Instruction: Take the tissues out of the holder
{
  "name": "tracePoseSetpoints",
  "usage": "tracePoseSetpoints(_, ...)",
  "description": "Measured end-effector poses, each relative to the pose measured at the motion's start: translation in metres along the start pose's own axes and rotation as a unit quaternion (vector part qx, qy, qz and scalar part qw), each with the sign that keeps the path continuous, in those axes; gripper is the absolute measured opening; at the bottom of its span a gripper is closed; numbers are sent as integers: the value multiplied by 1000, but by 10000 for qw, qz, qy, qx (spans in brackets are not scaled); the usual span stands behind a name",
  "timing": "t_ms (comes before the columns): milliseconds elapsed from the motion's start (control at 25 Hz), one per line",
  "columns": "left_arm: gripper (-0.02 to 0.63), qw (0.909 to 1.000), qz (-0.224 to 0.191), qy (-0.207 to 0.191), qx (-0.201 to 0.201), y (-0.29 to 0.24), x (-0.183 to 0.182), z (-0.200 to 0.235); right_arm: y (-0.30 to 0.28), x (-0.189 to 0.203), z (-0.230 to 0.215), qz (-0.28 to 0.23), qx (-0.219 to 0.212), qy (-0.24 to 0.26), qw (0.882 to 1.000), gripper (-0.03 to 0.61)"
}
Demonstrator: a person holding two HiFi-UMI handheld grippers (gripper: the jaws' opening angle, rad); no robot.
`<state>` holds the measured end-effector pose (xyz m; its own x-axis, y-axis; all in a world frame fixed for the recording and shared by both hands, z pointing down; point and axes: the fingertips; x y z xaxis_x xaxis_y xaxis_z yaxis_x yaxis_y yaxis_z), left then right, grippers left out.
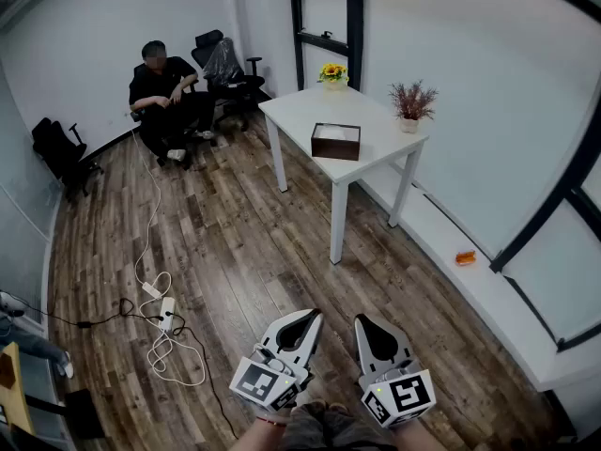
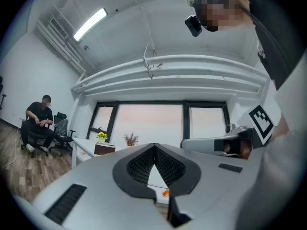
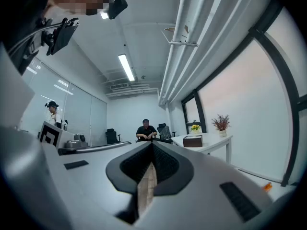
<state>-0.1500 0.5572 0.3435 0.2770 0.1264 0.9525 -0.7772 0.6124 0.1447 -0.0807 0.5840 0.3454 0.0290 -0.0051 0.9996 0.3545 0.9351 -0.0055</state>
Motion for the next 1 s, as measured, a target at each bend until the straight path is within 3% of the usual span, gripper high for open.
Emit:
tracePoseSetpoints(480,6,9999,16,59,-151,4,4,-4,13,14,-3,84,62,53,9999,5)
tracePoseSetpoints(800,8,9995,-289,-126,-65,0,-2,-29,30,12,-9,-63,-89,77,9999,6)
tracePoseSetpoints(1000,8,9997,-161,-57,-163,-6,3,-27,25,12,-12,-86,-182,33,9998,6)
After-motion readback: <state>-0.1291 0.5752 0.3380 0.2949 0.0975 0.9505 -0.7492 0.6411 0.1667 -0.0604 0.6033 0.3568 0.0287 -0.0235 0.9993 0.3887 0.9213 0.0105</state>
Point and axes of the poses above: the fingertips, and each gripper's own axes: y backward along the fingers, z to its left, x out of its underside, and after that the axes turned 8 degrees about y, right-handed
